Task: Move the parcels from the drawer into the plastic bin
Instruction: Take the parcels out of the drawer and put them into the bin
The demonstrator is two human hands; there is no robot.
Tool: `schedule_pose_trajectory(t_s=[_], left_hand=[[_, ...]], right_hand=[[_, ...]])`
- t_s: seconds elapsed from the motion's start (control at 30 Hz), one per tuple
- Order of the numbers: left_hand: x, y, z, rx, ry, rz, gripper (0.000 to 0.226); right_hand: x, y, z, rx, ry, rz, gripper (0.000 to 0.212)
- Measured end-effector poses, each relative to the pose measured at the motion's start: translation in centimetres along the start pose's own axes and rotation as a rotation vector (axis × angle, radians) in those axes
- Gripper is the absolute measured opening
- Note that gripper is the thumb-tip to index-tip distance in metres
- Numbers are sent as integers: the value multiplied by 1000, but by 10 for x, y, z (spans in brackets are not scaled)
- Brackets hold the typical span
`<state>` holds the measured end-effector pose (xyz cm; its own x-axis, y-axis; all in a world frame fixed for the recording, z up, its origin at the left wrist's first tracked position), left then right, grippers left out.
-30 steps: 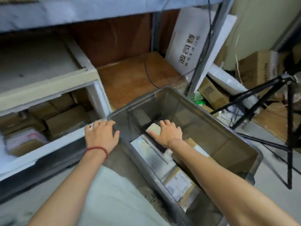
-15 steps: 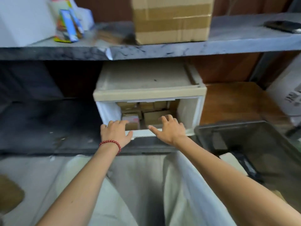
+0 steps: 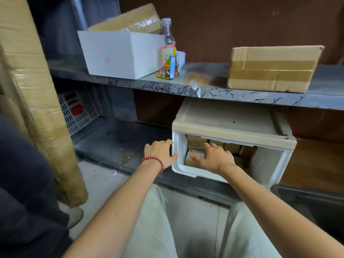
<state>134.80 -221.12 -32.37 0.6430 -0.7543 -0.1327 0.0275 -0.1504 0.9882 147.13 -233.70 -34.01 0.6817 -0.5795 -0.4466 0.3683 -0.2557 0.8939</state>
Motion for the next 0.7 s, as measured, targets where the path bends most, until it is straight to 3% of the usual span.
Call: schedule_pose_trajectory(t_s=[0.33,0.7], left_hand=[[54,-62,-24,-56,-107,-3,53],[97,-146,-97,-195,-174,148,59]], right_hand=[[68,-30,-9,-5,-134,-32,72],[134,-86,-84,-43,-199,-120,60]])
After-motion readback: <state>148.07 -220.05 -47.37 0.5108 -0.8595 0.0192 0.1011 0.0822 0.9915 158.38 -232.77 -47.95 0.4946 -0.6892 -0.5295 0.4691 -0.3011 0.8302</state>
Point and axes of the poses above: each hand's wrist, its own z-axis away from the middle knuckle, its own y-axis out of the back of the hand, x = y × z, the point moved 9 cm from there along -z, towards the middle knuckle, and after that the axes turned 15 degrees about -z, right-handed, at the moved point
